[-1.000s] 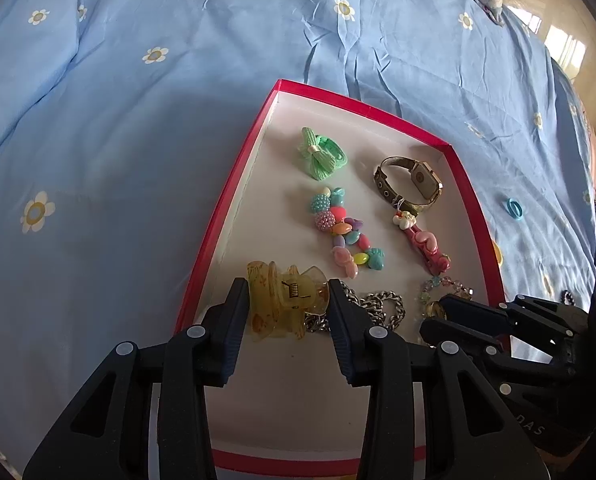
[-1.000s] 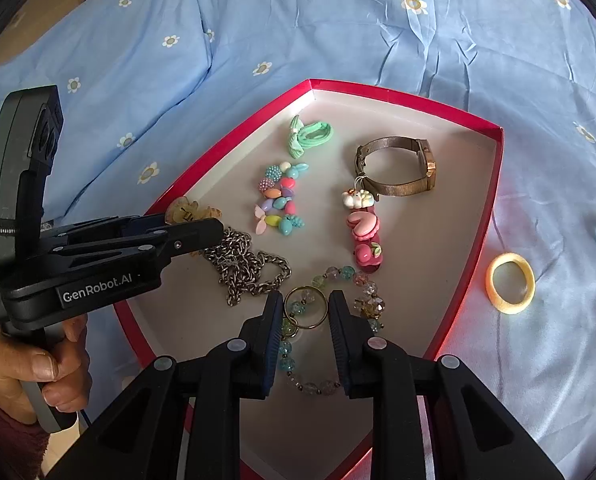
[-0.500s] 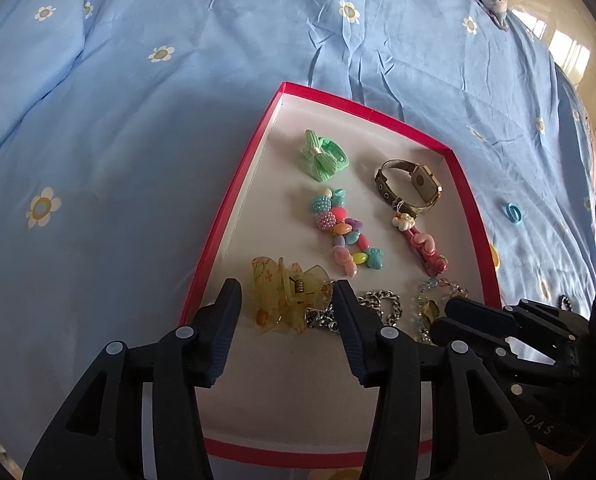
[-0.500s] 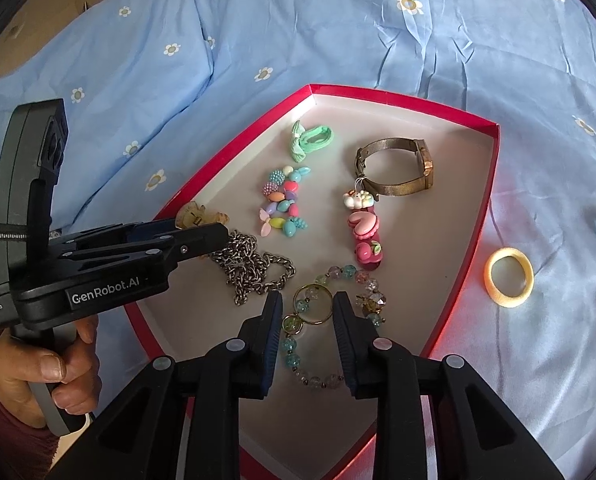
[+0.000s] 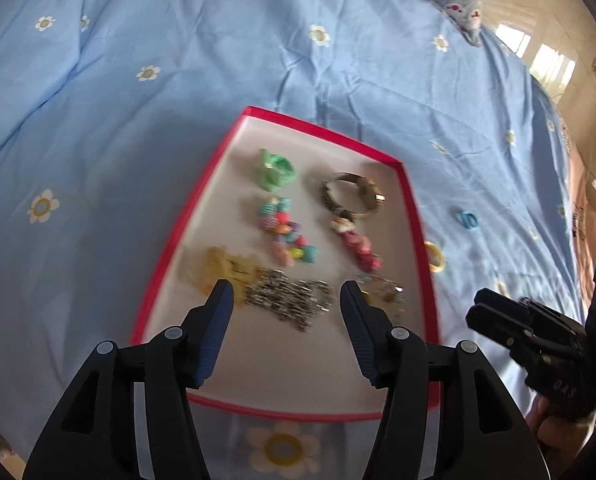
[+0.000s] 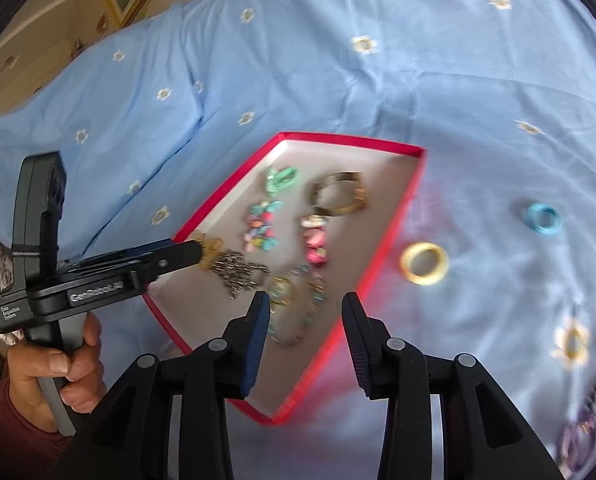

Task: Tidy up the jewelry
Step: 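Move both open tools over the purple hair tie and black bead bracelet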

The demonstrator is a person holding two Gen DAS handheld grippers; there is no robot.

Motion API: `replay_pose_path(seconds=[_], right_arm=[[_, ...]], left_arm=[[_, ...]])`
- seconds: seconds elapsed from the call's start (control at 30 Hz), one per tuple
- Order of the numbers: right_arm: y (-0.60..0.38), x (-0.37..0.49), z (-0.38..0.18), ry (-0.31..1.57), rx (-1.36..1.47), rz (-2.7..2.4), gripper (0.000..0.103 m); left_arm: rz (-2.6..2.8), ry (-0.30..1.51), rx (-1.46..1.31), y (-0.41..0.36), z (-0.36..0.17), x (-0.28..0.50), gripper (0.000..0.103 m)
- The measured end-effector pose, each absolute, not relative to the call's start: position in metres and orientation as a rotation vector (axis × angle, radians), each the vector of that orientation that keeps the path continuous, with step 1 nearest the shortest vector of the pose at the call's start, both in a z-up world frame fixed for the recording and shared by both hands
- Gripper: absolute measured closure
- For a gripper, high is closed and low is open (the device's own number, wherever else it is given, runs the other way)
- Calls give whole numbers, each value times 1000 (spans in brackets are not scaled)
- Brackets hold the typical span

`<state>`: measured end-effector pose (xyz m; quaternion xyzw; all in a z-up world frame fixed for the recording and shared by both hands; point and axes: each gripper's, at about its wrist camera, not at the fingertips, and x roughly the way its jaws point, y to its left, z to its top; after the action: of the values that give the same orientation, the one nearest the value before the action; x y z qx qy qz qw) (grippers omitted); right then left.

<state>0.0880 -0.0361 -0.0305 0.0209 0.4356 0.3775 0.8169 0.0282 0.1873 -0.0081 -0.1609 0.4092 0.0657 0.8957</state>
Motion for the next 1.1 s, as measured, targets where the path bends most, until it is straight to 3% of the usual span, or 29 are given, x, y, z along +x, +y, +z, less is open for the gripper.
replay_pose_path(seconds=[0.7, 1.1], right_arm=[[-223, 84, -33, 907, 219, 432, 58], [-275, 82, -42, 904, 269, 345, 58]], left_arm=[[-135, 906, -258, 56, -3, 51, 43], [-292, 959, -180, -24, -8, 71, 43]])
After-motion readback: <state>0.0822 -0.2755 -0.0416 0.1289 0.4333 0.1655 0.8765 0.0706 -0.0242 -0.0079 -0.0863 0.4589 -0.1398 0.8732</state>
